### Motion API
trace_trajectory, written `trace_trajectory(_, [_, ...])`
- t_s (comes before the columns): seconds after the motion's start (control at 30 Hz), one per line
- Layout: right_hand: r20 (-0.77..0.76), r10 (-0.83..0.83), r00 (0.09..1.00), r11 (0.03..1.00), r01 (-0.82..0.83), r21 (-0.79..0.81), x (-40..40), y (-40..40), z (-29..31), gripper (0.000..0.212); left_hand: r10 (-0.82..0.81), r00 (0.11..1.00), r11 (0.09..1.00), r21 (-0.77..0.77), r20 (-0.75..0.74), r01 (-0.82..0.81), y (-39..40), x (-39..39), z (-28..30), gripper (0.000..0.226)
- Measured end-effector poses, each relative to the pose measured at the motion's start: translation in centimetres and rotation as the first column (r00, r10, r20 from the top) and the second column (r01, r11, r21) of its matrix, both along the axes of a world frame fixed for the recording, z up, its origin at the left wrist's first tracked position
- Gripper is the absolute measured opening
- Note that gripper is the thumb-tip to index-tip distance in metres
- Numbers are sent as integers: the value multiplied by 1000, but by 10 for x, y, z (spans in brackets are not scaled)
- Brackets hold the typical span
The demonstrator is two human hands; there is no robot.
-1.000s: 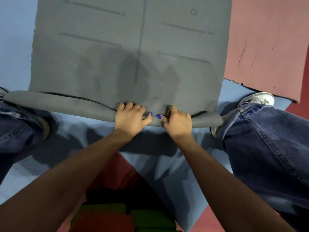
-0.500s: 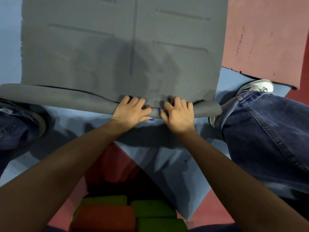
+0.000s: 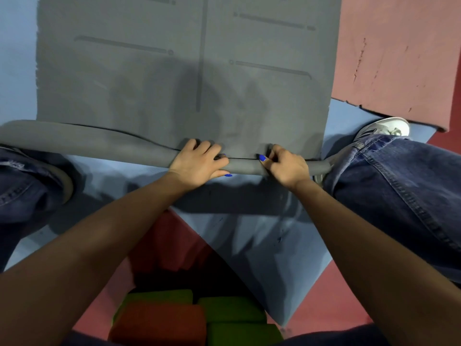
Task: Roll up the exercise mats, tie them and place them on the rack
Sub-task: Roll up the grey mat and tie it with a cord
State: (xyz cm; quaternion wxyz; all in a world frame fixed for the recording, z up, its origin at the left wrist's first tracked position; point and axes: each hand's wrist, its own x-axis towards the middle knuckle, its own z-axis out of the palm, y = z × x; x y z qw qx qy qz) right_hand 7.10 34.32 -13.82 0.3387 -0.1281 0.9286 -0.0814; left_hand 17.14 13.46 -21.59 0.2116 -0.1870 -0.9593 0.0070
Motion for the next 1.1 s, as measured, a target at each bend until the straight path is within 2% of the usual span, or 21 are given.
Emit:
trace_trajectory(0.07, [66,-117,991,992,120,-50,-3,0,-2,28,-1,1000,1000,-6,-6,1,1,1,0,44])
trace_trajectory(0.23, [34,-261,965,963,263,-66,6,4,-16,34,-36,999,999,-23,-21,36,0,0,0,30])
trace_trajectory(0.4, [40,-373,927,893,370,-257,6,9,-11,29,-36,999,999,-12,18,36,1,-2,3,26])
trace_trajectory(0.57, [122,-267,956,927,289,-237,2,21,-2,34,-20,999,1000,-17,42,21,3,-1,5,24])
trace_trajectory(0.63, [144,-178,973,971,197,-135,-3,19,2,28,-15,998,1000,-15,55,16,2,-2,5,25])
trace_trajectory(0.7, [103,-92,990,993,83,88,-9,12,4,7,-21,996,1000,-18,85,22,2,-2,5,27])
trace_trajectory(0.73, [56,-73,996,980,61,192,-11,8,4,13,-26,995,999,-17,100,28,2,-3,5,27])
trace_trajectory(0.77, [22,-73,997,958,65,280,-9,4,5,27,-29,994,999,-13,108,31,2,-3,5,27])
trace_trajectory(0.87, [-37,-63,997,917,73,393,3,5,0,47,-33,995,999,-17,95,35,1,-4,5,25])
trace_trajectory(0.97, [-80,47,996,914,-11,406,10,19,-6,53,-40,993,999,-32,111,43,2,-3,6,24])
trace_trajectory(1.1, [-110,173,979,942,-132,310,3,33,-8,64,-53,990,998,-26,132,57,0,-3,8,25])
